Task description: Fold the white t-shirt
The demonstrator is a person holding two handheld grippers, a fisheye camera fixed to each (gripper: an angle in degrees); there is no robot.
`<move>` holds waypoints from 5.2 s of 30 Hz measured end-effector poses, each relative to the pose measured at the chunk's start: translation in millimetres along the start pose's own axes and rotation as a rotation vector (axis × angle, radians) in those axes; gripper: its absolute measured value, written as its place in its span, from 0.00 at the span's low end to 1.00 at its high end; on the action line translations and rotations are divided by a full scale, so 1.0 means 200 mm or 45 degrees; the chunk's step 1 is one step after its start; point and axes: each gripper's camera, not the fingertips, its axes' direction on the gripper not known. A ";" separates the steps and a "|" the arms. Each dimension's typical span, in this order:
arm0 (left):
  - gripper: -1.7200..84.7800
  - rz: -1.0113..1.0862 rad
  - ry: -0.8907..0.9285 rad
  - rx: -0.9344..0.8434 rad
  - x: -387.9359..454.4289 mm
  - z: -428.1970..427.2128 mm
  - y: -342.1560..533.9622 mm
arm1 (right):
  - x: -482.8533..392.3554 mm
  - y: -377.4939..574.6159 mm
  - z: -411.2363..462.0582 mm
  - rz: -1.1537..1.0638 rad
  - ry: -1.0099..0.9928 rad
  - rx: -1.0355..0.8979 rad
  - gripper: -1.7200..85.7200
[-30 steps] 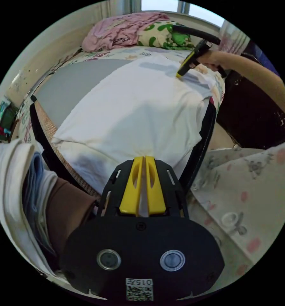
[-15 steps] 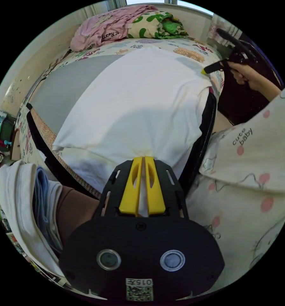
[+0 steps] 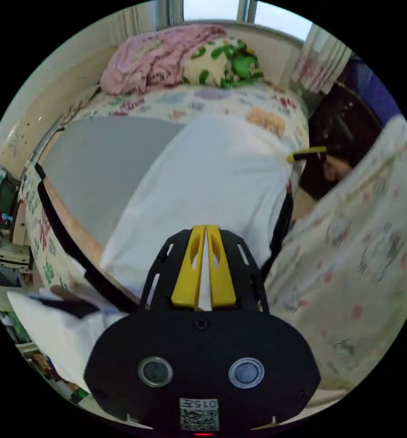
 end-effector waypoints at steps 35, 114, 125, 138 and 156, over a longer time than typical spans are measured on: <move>0.03 -0.143 0.404 0.574 -0.55 0.29 -0.85 | 0.24 0.36 -1.64 -0.544 -0.565 0.433 0.01; 0.03 0.079 0.164 -0.322 0.60 1.17 0.85 | 1.05 0.15 0.99 -0.990 0.073 -0.647 0.01; 0.01 -0.871 0.177 0.208 0.37 1.15 0.46 | 0.89 -0.38 1.85 -0.621 0.623 -0.559 0.01; 0.01 -1.266 0.405 0.139 0.31 1.42 0.47 | 1.20 -0.61 2.50 -0.564 0.965 -0.714 0.01; 0.02 -1.199 0.318 0.060 0.25 1.29 0.20 | 1.98 -0.90 2.79 -0.472 1.013 -0.743 0.01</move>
